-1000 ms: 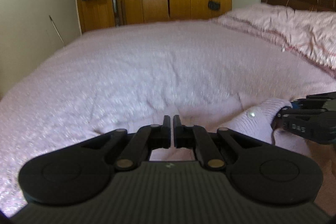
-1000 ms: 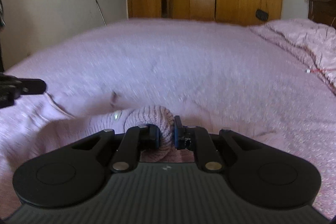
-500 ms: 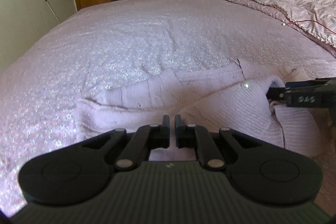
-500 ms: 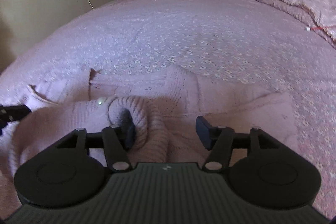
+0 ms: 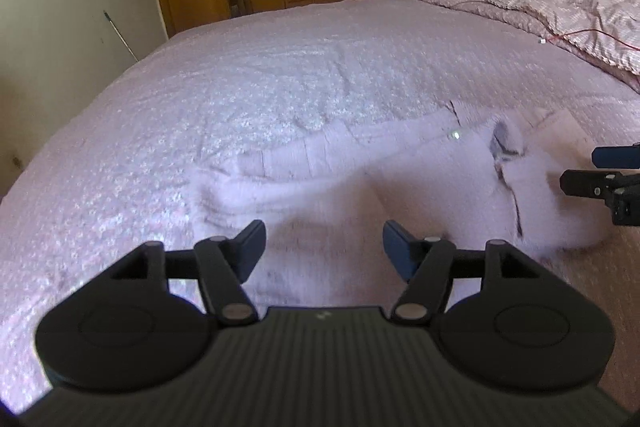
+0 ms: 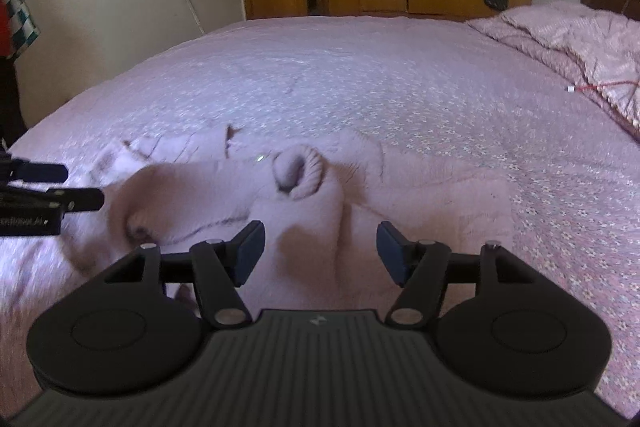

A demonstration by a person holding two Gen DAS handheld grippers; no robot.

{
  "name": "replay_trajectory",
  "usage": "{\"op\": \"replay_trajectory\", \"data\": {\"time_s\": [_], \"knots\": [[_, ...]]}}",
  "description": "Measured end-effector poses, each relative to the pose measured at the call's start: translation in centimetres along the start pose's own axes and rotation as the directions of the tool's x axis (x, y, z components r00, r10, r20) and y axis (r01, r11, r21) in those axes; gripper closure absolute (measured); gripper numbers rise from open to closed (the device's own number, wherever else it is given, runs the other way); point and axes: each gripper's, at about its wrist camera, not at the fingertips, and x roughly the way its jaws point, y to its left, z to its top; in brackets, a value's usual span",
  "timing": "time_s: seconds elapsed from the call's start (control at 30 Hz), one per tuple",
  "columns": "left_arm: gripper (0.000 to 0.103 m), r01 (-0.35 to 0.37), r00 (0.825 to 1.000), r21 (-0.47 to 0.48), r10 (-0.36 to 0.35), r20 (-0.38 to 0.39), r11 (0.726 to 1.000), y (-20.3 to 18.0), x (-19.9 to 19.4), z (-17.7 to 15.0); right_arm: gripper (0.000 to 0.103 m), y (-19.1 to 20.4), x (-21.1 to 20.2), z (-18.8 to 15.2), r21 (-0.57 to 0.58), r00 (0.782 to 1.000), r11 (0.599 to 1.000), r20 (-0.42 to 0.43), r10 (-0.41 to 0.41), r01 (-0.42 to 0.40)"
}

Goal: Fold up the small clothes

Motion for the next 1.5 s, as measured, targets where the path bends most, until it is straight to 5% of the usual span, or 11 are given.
{"op": "replay_trajectory", "data": {"time_s": [0.27,0.57,0.77,0.9,0.97,1.0,1.03,1.17,1.5], "knots": [[0.037,0.064,0.996,0.072,-0.058,-0.073,0.995,-1.6,-2.1,-3.6,0.034,2.6,-1.5,-2.3,-0.123,0.999,0.992,-0.022,0.024,-0.027],[0.037,0.175,0.981,0.276,-0.145,-0.126,0.945,-6.2,-1.8,-6.4,0.034,4.1,0.1,-3.4,-0.261,0.998,0.965,-0.056,0.000,-0.014],[0.035,0.155,0.986,0.302,-0.131,-0.099,0.941,-7.1,-0.4,-6.8,0.034,4.2,1.2,-3.8,-0.264,0.998,0.964,-0.068,0.001,-0.019],[0.036,0.137,0.990,0.310,-0.122,-0.066,0.941,-7.2,0.1,-6.5,0.043,4.1,1.4,-4.1,-0.247,0.998,0.969,-0.058,-0.001,-0.014],[0.057,0.135,0.991,0.322,-0.128,-0.043,0.937,-7.3,-0.1,-6.4,0.060,3.9,1.5,-4.0,-0.232,0.999,0.973,-0.053,-0.003,-0.010],[0.083,0.152,0.988,0.321,-0.144,-0.048,0.935,-7.3,0.0,-6.3,0.064,3.7,1.3,-4.0,-0.222,0.999,0.975,-0.048,0.002,-0.013],[0.090,0.168,0.986,0.309,-0.158,-0.056,0.936,-7.2,-0.1,-6.2,0.073,3.6,1.2,-3.9,-0.216,0.999,0.976,-0.042,0.006,-0.015],[0.093,0.159,0.987,0.253,-0.159,-0.019,0.954,-6.1,-1.0,-5.4,0.091,3.0,0.4,-3.6,-0.195,1.000,0.981,-0.009,0.005,-0.007],[0.094,-0.013,0.989,0.116,-0.004,0.147,0.993,-0.4,-1.7,-0.3,0.094,0.2,-2.5,-0.7,-0.122,0.987,0.987,0.130,-0.093,0.108]]}}
